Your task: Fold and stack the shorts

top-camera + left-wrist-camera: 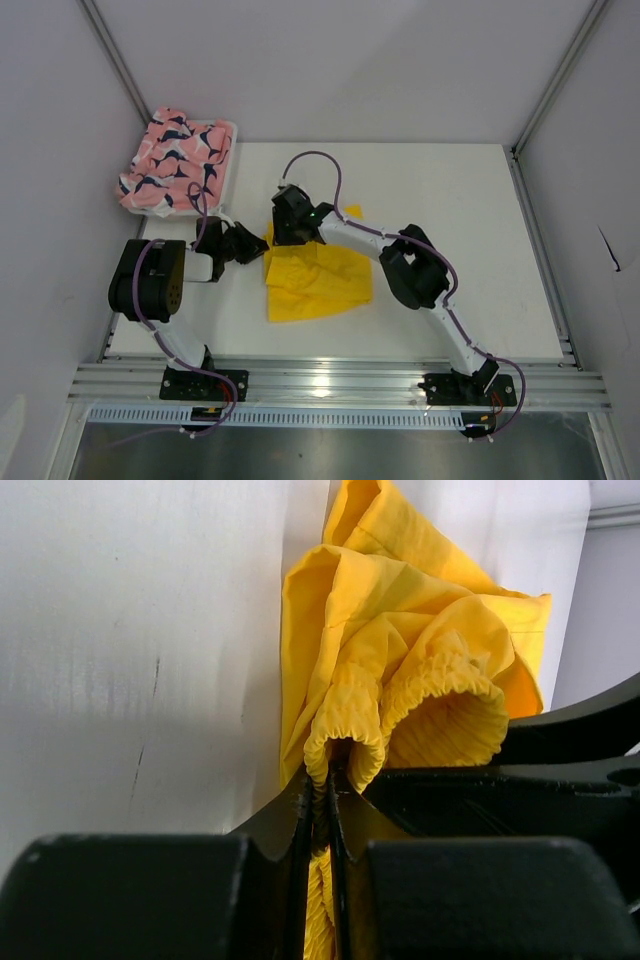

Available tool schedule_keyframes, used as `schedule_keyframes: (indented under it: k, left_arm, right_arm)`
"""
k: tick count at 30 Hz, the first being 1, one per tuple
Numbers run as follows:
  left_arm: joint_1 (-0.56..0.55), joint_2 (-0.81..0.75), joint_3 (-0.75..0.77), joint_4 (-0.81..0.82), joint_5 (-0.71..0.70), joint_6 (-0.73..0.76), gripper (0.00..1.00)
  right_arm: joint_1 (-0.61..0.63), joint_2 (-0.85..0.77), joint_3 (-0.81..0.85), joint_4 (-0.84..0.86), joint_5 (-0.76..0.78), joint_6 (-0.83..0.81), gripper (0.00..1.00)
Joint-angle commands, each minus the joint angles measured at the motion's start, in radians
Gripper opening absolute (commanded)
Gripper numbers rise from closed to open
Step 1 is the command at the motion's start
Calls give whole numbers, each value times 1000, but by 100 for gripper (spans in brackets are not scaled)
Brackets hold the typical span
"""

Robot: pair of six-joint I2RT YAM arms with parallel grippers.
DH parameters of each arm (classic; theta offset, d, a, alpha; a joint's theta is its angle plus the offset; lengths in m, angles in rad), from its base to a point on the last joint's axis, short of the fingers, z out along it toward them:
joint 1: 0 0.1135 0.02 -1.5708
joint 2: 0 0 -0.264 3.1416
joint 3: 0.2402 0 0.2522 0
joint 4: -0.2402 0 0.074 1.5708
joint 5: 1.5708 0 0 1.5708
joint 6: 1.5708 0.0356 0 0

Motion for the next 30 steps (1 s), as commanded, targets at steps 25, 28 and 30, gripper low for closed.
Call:
schedule_keyframes:
  k: [25, 28, 30]
  left_arm:
    - [5, 8, 36, 19, 13, -13, 17]
    - [6, 2, 22, 43, 25, -27, 44]
    - [9, -12, 4, 54, 25, -31, 56]
  right_arm:
    - [86, -50, -33, -118, -13, -23, 61]
    - [86, -50, -35, -118, -1, -30, 64]
    - [86, -52, -36, -115, -2, -33, 64]
